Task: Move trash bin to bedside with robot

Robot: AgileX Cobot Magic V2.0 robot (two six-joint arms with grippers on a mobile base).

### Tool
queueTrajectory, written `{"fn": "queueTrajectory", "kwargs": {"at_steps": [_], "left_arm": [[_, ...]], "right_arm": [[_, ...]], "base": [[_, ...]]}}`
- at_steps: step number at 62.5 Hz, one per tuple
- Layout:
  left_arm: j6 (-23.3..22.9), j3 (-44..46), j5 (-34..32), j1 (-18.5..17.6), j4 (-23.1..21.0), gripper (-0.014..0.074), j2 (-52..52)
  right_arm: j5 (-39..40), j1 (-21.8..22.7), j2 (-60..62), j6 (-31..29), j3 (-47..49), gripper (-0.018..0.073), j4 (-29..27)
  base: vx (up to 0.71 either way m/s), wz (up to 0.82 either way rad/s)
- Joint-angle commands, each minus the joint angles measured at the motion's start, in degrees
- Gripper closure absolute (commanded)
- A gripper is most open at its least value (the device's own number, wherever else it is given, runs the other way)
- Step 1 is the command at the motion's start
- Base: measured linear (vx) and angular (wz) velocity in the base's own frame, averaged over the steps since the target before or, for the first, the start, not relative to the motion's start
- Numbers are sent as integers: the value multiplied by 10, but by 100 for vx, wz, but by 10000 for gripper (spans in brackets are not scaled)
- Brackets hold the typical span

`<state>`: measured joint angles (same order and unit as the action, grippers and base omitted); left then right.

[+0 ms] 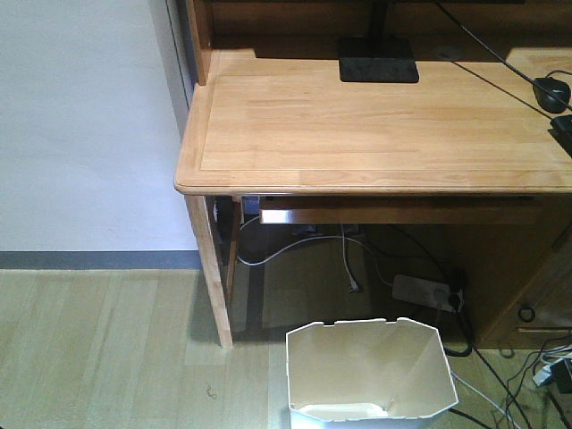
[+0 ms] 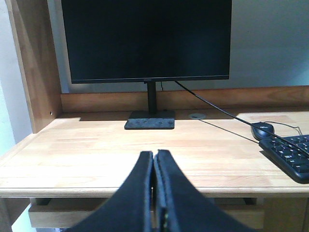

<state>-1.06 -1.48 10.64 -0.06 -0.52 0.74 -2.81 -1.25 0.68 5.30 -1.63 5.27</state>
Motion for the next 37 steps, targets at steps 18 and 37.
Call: {"fn": "queueTrajectory", "kwargs": {"at_steps": [18, 37], "left_arm": [[-3, -11, -45, -1, -6, 603, 8], [-3, -11, -45, -1, -6, 603, 8]], "right_arm": [[43, -1, 7, -3, -3, 569, 7], [43, -1, 7, -3, -3, 569, 7]], "base": [[0, 0], [0, 0]]}}
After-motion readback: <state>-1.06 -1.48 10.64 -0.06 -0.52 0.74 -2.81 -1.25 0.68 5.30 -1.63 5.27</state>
